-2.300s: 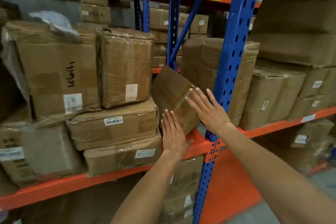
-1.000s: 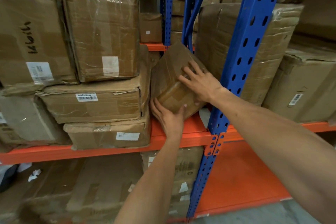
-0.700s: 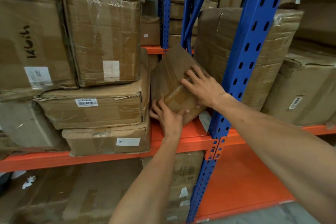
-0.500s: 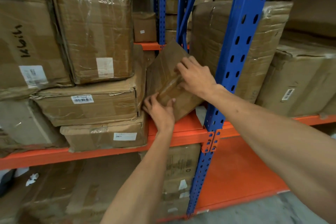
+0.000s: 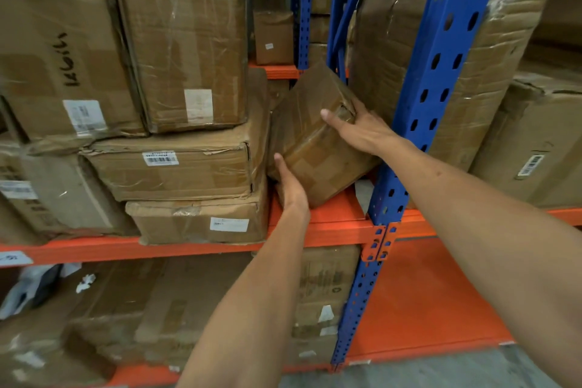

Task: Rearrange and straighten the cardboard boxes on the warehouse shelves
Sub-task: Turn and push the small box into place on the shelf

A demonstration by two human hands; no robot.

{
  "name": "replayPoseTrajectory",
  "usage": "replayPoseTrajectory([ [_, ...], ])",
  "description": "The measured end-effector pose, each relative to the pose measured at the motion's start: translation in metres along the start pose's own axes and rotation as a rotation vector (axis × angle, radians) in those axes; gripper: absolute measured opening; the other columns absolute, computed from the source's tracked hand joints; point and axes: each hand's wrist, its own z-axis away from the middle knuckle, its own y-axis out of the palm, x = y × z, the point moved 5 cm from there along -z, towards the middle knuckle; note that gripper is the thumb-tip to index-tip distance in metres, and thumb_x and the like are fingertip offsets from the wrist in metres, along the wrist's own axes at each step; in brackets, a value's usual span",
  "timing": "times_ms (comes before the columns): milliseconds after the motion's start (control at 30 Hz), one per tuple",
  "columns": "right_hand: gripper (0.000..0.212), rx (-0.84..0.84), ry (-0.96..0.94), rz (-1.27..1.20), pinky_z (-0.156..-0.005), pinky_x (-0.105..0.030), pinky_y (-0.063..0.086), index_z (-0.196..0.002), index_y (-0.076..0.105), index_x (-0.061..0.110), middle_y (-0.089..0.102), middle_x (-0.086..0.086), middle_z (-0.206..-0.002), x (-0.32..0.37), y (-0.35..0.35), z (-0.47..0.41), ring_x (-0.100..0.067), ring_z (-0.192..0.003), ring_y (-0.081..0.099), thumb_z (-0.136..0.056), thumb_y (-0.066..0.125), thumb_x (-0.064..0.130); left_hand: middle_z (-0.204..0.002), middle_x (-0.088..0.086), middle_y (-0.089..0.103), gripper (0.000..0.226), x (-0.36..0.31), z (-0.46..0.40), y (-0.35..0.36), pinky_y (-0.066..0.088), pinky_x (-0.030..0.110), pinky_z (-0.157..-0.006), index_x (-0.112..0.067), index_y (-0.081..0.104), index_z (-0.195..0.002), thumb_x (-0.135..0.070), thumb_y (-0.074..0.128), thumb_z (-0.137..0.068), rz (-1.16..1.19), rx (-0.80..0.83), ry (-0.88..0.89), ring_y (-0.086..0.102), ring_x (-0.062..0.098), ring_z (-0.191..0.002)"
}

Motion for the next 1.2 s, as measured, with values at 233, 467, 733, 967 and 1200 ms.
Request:
replayPoseTrajectory([
  [233,0.076,-0.387,-0.049,0.219,-0.082,-0.045,0.039,-0.14,0.052,0.014,0.062,-0.02,-0.129,0.022,-0.001,0.012,-0.043,-0.116,0.057,-0.095,0.026,0.07,-0.138,0.016,0.058,0.085,-0.004,-0.009,0.005,0.046,0.045,-0.107,-0.009,0.052,-0.14,-0.074,0.051,-0.085,0.089,-0.119,-0.038,0.059,0.034,-0.121],
  [467,0.051,-0.628,-0.141,0.293,-0.067,-0.036,0.035,-0.096,0.072,0.004,0.071,-0.019,-0.102,0.043,-0.023,0.022,-0.039,-0.093,0.066,-0.107,0.032,0.034,-0.144,0.022,0.052,0.078,-0.046,0.012,0.005,0.043,0.045,-0.108,-0.002,0.047,-0.142,-0.064,0.046,-0.094,-0.15,-0.24,0.161,0.053,0.039,-0.128],
  [733,0.035,-0.501,0.054,0.189,-0.07,-0.038,0.041,-0.107,0.071,0.004,0.068,-0.017,-0.114,0.028,-0.017,0.028,-0.037,-0.103,0.064,-0.102,0.041,0.021,-0.149,0.028,0.045,0.072,-0.09,0.021,0.015,0.03,0.042,-0.112,0.002,0.037,-0.146,-0.055,0.037,-0.103,-0.553,-0.335,0.355,0.041,0.043,-0.138],
  [967,0.022,-0.489,0.02,0.617,-0.062,-0.04,0.037,-0.107,0.064,0.001,0.066,-0.018,-0.107,-0.003,-0.019,0.061,-0.037,-0.097,0.065,-0.091,0.052,-0.007,-0.144,0.028,0.045,0.061,-0.063,0.045,0.008,0.031,0.041,-0.106,0.007,0.036,-0.139,-0.04,0.046,-0.102,-0.786,-0.41,0.441,0.044,0.041,-0.134],
  [1200,0.07,-0.163,-0.379,0.646,-0.123,-0.047,0.009,-0.15,0.037,0.0,0.03,-0.025,-0.158,-0.004,0.039,0.058,-0.036,-0.148,0.023,-0.1,0.031,0.049,-0.138,0.025,0.056,0.062,-0.061,0.045,-0.005,0.042,0.04,-0.1,0.005,0.042,-0.138,-0.042,0.058,-0.099,-0.81,-0.346,0.479,0.053,0.039,-0.129],
])
